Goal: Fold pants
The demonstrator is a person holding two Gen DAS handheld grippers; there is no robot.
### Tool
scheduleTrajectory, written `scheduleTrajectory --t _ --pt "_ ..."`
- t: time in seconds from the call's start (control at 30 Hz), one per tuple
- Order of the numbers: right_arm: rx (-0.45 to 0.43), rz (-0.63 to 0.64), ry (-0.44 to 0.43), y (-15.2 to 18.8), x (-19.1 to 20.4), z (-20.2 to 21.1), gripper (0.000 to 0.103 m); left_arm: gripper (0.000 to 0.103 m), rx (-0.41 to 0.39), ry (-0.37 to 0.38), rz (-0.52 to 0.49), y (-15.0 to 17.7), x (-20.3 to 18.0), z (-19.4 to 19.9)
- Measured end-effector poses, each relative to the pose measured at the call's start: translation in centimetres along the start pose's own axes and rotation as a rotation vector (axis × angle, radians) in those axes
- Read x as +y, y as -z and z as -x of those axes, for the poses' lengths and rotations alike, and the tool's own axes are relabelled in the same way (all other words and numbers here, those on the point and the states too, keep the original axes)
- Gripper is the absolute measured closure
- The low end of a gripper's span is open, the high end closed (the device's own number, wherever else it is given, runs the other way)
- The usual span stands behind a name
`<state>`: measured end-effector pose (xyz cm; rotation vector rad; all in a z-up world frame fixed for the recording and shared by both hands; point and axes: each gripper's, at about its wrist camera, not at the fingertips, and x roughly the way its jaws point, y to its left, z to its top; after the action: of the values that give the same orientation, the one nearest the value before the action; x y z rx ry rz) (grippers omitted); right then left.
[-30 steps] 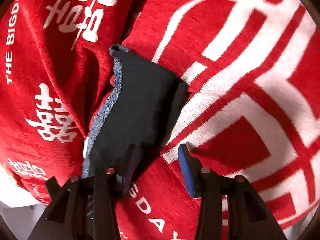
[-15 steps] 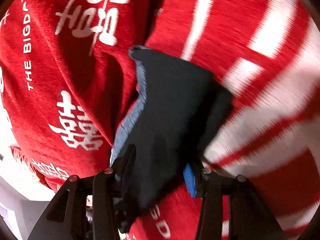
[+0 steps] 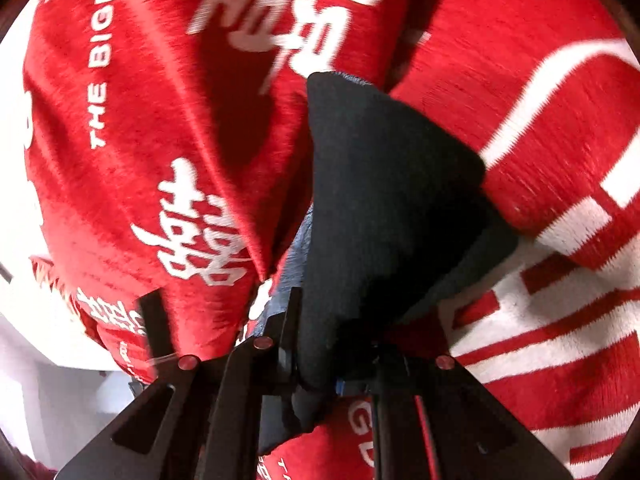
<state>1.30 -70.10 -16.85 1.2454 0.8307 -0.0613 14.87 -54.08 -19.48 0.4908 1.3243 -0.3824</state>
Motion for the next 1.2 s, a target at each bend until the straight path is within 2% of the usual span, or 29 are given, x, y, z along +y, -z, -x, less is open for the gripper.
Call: scheduleTrajectory --t 0.13,0.27,0.4,0.53,0.63,0.77,0.87,0.93,1.03,1.13,1.17,1.2 --pt "0.016 0.090 0.060 0.6 2.1 -0.7 0.090 0.000 0.003 0.026 0.001 0.3 0.3 -0.9" --pt "-0.002 0.169 0.120 1.2 4.6 -0.1 0.090 0.000 0.010 0.076 0.032 0.7 2.8 0.5" --pt "-0.009 0.386 0.241 3.1 9.8 0.1 0.090 0.000 -0.075 0.054 0.019 2.7 6.5 3.6" --pt "-0.010 0.623 0.377 7.0 14.8 -1.5 0.090 0.000 -0.085 0.044 0.034 5.7 11.6 5.4" --pt "-0.004 0.771 0.452 10.3 17.9 -3.9 0.090 0.000 -0.060 0.033 0.102 7.4 15.9 5.7" --pt "0.037 0.904 0.493 14.6 20.8 -8.3 0.090 0.000 -0.031 0.001 0.196 10.2 22.5 5.6" --pt "0.099 1.001 0.529 18.7 22.4 -12.9 0.089 0.000 -0.027 -0.023 0.251 11.3 25.0 5.3" --pt "0.152 1.031 0.568 21.3 22.4 -16.2 0.088 0.000 -0.037 -0.065 0.303 12.4 27.6 5.0" --pt "0.220 1.066 0.661 24.9 21.6 -20.1 0.079 0.000 -0.032 -0.076 0.367 13.6 30.8 4.9" --pt "0.216 1.164 0.794 27.2 21.1 -21.2 0.069 0.000 -0.043 -0.068 0.390 14.5 33.2 5.4" --pt "0.215 1.192 0.819 27.8 21.1 -21.3 0.060 0.000 -0.049 -0.066 0.393 14.5 33.7 5.1" --pt "0.217 1.223 0.830 28.8 21.5 -21.3 0.056 0.000 -0.054 -0.055 0.401 14.5 34.2 4.7"
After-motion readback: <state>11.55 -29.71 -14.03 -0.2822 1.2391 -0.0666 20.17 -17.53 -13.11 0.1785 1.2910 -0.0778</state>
